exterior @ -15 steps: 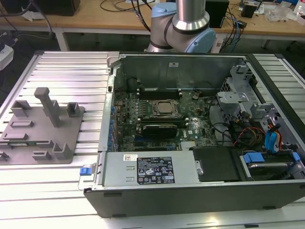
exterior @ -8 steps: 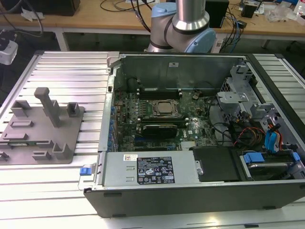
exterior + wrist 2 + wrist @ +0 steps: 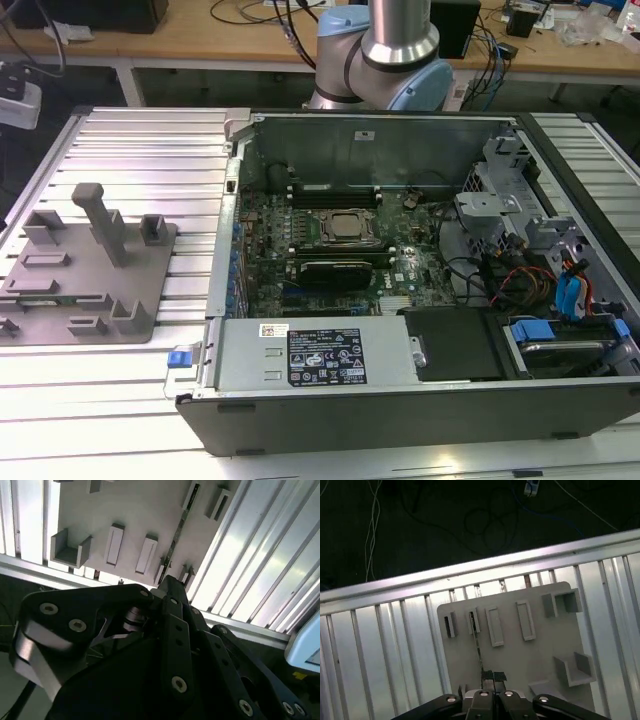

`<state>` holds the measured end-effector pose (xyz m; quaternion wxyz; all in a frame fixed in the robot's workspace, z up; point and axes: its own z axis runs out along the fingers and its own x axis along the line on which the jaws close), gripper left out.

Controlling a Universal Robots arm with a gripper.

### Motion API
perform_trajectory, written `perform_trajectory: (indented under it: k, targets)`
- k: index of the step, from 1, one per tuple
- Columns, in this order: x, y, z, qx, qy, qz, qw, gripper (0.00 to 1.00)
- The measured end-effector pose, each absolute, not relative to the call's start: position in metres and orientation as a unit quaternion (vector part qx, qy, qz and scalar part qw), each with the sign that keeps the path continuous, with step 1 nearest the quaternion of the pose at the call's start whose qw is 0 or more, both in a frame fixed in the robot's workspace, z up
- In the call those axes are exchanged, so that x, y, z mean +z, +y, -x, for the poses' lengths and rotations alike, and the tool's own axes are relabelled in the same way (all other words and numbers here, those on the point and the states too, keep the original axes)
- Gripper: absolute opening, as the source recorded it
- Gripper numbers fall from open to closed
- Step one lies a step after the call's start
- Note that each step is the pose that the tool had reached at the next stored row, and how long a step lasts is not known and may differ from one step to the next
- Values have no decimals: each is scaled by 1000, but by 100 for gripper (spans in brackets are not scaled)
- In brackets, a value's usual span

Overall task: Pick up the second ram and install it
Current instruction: 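Pick up the second ram and move it above second insertion slot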

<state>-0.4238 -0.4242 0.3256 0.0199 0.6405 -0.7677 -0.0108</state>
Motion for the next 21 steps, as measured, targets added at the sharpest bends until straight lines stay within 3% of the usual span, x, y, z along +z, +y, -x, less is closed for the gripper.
perform_trajectory:
  k: [21]
  targets:
    - [299,-424,424,-10,-747,-664,20,8]
